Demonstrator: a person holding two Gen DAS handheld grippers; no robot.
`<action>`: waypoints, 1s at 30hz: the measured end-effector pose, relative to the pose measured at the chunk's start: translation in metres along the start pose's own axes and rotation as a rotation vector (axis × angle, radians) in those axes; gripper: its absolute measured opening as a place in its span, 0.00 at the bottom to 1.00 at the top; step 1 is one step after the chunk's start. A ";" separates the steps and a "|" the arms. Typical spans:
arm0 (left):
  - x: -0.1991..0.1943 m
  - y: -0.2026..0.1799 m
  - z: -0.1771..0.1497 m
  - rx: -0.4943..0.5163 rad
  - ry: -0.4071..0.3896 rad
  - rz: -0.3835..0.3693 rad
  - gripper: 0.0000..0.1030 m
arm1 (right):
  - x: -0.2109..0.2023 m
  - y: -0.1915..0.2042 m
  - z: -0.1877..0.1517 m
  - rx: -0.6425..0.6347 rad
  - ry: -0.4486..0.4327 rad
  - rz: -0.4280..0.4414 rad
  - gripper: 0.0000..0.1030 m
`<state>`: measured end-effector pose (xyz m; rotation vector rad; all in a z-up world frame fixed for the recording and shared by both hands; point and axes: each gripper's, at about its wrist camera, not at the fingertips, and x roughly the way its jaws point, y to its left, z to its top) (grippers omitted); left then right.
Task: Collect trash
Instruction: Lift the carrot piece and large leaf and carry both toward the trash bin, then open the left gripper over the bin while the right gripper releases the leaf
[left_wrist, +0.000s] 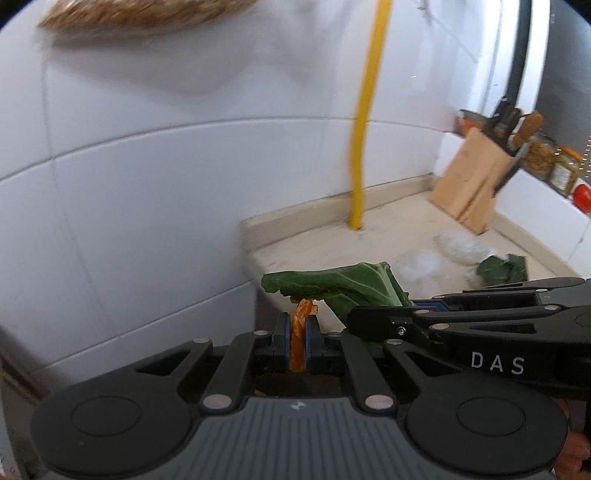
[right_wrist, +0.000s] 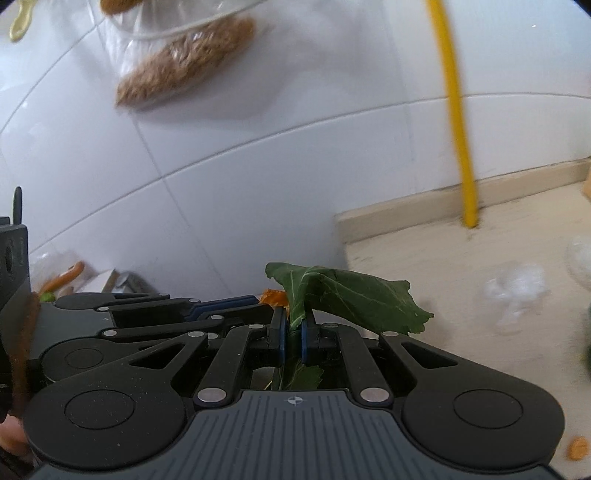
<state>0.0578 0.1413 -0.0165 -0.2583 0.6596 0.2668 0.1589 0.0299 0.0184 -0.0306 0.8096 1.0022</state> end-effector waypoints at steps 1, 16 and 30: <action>0.002 0.004 -0.003 -0.009 0.010 0.010 0.04 | 0.005 0.002 -0.001 0.000 0.011 0.006 0.10; 0.057 0.052 -0.038 -0.083 0.200 0.132 0.05 | 0.085 0.011 -0.020 0.011 0.196 0.025 0.10; 0.101 0.077 -0.060 -0.129 0.339 0.170 0.19 | 0.141 -0.003 -0.038 0.073 0.330 0.005 0.26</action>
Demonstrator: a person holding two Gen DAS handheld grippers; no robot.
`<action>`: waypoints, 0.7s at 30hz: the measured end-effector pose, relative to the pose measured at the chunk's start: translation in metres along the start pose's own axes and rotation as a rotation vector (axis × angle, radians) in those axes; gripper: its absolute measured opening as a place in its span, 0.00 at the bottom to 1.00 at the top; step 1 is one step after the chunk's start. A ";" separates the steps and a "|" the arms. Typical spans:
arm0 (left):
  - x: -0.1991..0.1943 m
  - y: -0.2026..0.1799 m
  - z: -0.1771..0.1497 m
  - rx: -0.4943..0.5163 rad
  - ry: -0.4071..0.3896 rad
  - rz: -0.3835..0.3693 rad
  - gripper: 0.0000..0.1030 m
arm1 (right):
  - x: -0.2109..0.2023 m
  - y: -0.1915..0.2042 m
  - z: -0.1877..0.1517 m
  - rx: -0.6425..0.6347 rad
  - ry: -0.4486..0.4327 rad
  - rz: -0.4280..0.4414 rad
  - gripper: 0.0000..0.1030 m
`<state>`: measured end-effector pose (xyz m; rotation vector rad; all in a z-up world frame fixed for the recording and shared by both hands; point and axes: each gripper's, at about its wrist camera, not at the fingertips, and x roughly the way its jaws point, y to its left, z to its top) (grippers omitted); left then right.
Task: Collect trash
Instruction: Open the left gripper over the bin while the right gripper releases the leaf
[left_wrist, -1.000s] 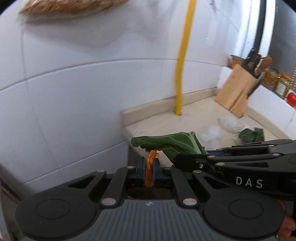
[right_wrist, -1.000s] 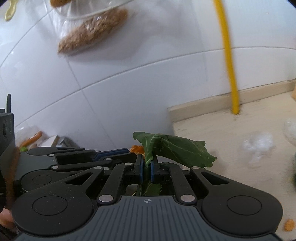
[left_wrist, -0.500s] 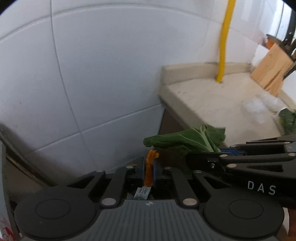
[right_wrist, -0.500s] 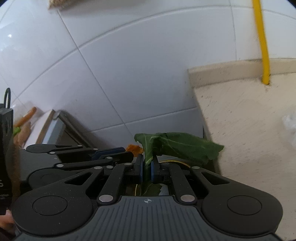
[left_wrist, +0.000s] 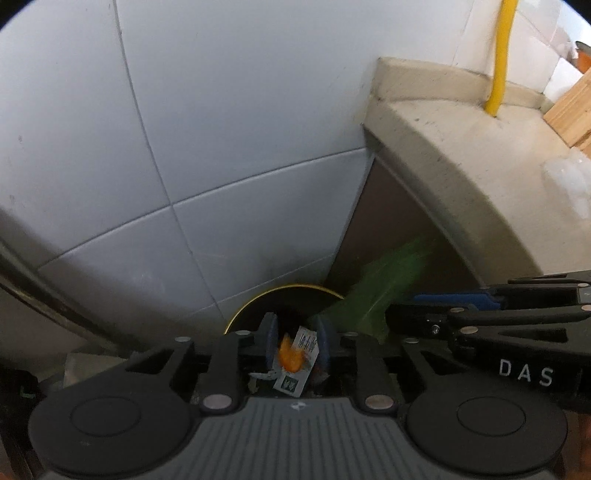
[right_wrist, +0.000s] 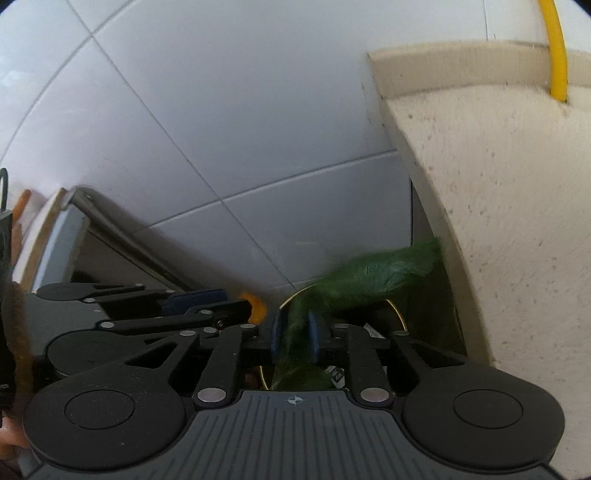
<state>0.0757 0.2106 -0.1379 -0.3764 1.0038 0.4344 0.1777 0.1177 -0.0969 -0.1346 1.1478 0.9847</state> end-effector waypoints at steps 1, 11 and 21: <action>0.002 0.001 0.000 -0.001 0.004 -0.001 0.20 | 0.002 -0.001 0.000 0.005 0.004 -0.002 0.28; 0.011 -0.001 -0.001 0.008 0.005 -0.006 0.27 | 0.013 -0.004 0.000 0.035 0.017 -0.022 0.30; 0.004 -0.003 -0.002 0.032 -0.023 -0.022 0.39 | -0.001 -0.004 -0.004 0.049 -0.016 -0.066 0.44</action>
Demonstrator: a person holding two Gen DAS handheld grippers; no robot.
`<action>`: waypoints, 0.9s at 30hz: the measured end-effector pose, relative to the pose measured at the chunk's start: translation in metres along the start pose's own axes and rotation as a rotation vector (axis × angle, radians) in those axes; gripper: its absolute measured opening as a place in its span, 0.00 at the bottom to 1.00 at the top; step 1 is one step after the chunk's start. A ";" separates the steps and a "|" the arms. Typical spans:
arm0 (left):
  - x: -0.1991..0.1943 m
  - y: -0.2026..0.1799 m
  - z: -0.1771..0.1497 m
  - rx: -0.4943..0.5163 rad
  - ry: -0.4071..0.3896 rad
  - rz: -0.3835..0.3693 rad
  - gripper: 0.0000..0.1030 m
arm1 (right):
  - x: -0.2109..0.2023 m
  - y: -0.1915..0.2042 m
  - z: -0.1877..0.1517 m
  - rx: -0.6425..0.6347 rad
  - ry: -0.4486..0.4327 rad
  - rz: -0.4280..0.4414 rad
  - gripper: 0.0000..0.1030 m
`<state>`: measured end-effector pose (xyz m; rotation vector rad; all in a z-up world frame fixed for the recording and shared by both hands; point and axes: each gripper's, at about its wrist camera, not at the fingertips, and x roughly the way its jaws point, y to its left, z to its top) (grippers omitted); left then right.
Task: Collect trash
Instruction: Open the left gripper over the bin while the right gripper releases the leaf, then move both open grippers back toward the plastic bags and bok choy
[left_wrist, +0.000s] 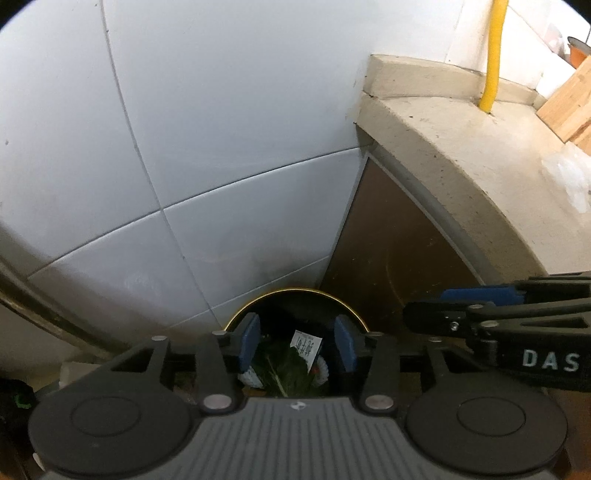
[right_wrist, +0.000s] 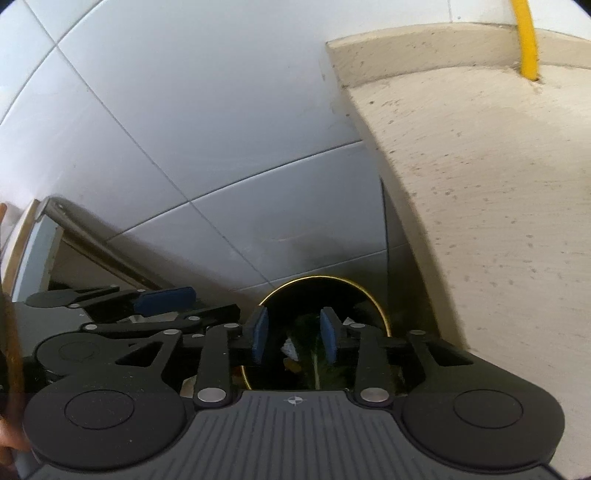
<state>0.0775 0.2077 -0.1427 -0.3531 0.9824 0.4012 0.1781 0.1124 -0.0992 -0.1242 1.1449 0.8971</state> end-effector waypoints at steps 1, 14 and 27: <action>0.000 0.000 0.000 0.003 -0.001 -0.001 0.39 | -0.002 -0.001 -0.001 -0.001 -0.005 -0.004 0.47; -0.026 -0.009 0.002 0.023 -0.090 -0.026 0.41 | -0.040 0.001 -0.008 -0.019 -0.070 0.009 0.53; -0.074 -0.060 0.028 0.102 -0.207 -0.133 0.45 | -0.124 -0.022 -0.009 0.030 -0.264 -0.024 0.59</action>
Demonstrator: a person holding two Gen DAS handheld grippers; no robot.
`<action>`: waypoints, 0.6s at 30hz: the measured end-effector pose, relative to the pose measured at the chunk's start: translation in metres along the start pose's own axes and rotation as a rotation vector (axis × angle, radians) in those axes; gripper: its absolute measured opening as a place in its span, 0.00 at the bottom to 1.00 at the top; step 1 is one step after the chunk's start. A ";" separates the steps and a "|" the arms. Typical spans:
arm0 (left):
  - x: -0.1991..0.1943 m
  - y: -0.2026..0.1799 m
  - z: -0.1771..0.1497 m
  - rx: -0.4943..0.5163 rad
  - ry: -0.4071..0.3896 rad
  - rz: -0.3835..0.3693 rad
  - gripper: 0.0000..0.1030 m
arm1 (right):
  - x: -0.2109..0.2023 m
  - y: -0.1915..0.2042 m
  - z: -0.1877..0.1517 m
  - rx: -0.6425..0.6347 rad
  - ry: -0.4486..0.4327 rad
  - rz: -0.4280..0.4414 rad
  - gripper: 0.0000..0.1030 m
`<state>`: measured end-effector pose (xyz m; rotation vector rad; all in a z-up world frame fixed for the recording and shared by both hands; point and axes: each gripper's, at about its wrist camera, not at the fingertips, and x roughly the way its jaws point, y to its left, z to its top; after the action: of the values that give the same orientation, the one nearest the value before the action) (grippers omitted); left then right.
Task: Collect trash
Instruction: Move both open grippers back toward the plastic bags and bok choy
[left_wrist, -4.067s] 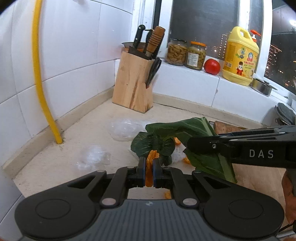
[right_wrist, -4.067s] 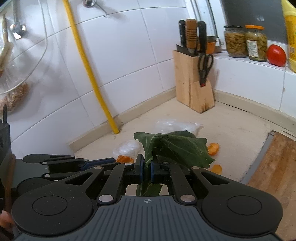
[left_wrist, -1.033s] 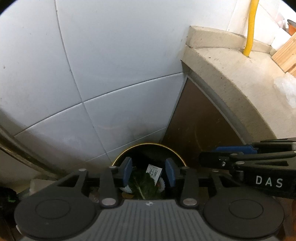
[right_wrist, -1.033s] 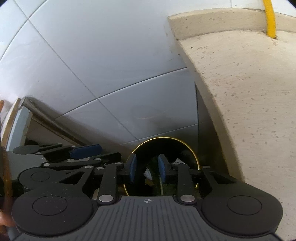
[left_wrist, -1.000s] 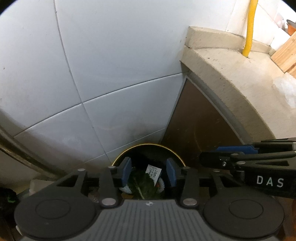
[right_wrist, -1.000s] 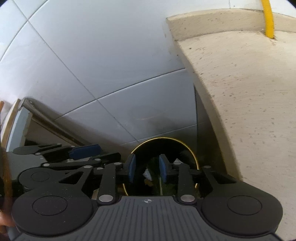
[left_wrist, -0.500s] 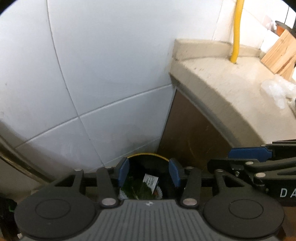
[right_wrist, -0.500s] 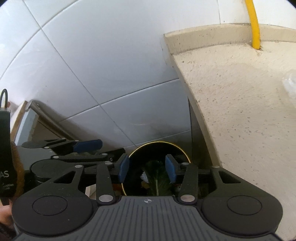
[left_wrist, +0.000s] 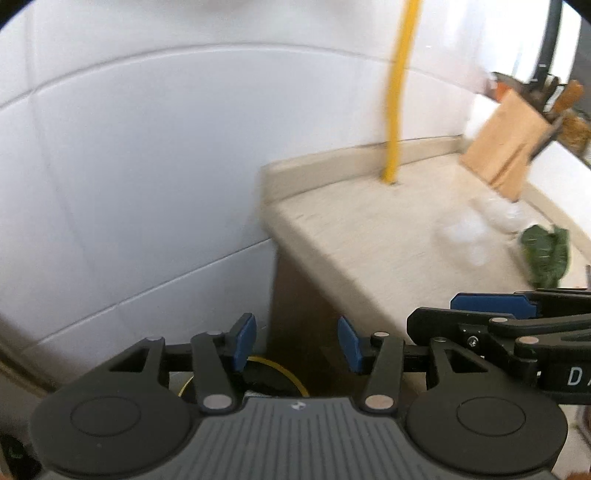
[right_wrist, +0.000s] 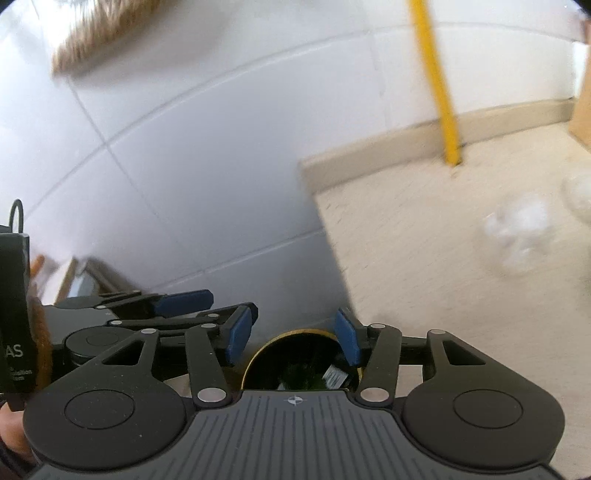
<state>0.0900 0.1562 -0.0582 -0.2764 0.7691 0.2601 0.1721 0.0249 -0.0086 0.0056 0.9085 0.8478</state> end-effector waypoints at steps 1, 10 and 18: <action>-0.001 -0.007 0.003 0.013 -0.008 -0.013 0.45 | -0.010 -0.005 0.001 0.006 -0.019 -0.011 0.61; 0.000 -0.087 0.019 0.169 -0.030 -0.175 0.48 | -0.074 -0.057 -0.008 0.088 -0.149 -0.181 0.65; 0.013 -0.148 0.015 0.275 0.001 -0.260 0.49 | -0.111 -0.107 -0.022 0.192 -0.198 -0.307 0.66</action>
<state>0.1571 0.0251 -0.0351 -0.1135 0.7518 -0.0914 0.1895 -0.1276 0.0170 0.1121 0.7764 0.4642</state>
